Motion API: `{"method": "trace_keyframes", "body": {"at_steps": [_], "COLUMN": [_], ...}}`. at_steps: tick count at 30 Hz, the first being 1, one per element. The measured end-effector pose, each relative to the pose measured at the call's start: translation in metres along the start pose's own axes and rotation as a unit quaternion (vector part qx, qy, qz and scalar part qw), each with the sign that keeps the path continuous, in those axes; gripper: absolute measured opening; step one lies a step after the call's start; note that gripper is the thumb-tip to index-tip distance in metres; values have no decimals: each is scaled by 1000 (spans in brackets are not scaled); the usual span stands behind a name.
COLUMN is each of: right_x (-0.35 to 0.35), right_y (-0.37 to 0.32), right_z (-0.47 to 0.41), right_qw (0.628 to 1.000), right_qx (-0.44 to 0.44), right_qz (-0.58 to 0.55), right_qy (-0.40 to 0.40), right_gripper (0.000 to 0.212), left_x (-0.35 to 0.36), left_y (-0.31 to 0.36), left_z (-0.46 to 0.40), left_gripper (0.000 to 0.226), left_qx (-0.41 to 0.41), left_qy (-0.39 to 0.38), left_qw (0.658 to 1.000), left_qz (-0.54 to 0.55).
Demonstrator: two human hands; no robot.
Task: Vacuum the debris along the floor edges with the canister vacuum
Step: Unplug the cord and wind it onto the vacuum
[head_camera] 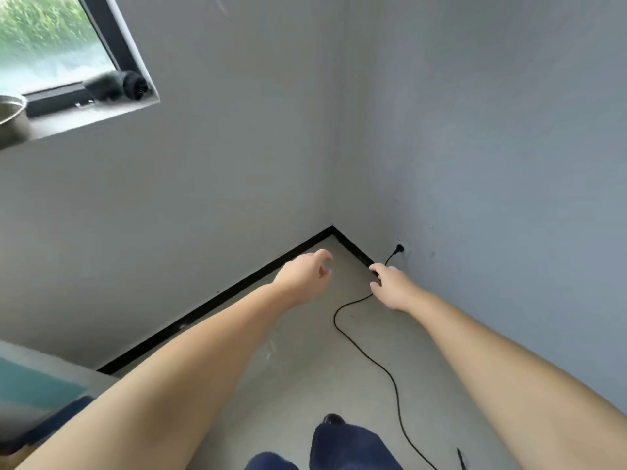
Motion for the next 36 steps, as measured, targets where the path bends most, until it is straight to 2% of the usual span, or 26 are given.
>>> {"method": "trace_keyframes", "body": {"at_steps": [6, 11, 15, 22, 26, 31, 33, 35, 36], "right_x": [-33, -47, -45, -26, -12, 50, 70, 84, 87], "right_y": [-17, 4, 27, 79, 140, 230, 267, 303, 316], "right_z": [-92, -155, -193, -252, -315, -405, -437, -467, -479], "right_qw": [999, 991, 969, 934, 919, 890, 870, 836, 819], "right_qx": [26, 99, 190, 276, 289, 301, 315, 330, 332], "right_qz": [-33, -73, -135, -204, -225, -275, -288, -315, -326], "right_qy": [20, 54, 86, 100, 144, 204, 246, 304, 336], "right_gripper": [48, 47, 47, 47, 44, 45, 41, 28, 34], "left_x": [-11, 5, 21, 76, 152, 280, 329, 375, 394], "left_y": [-18, -29, -34, -25, -15, -19, -20, -19, -18], "left_z": [-110, -217, -293, -398, -460, -534, -558, -581, -590], "left_gripper": [33, 35, 37, 43, 42, 38, 40, 45, 48], "left_qx": [35, 112, 177, 275, 343, 415, 442, 475, 493], "left_qy": [-30, -93, -157, -226, -187, -101, -70, -43, -19], "left_qw": [999, 989, 971, 927, 912, 893, 882, 863, 850], "left_qz": [10, -7, -30, -115, -127, -141, -149, -164, -182]}}
Point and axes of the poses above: each hand's wrist, its own z-axis away from the middle knuckle, its own x-axis out of the palm, y = z × x, the point moved 4 cm from there along -z, towards the middle knuckle, and after that the axes turned 14 degrees about -z, right-handed, at the moved point
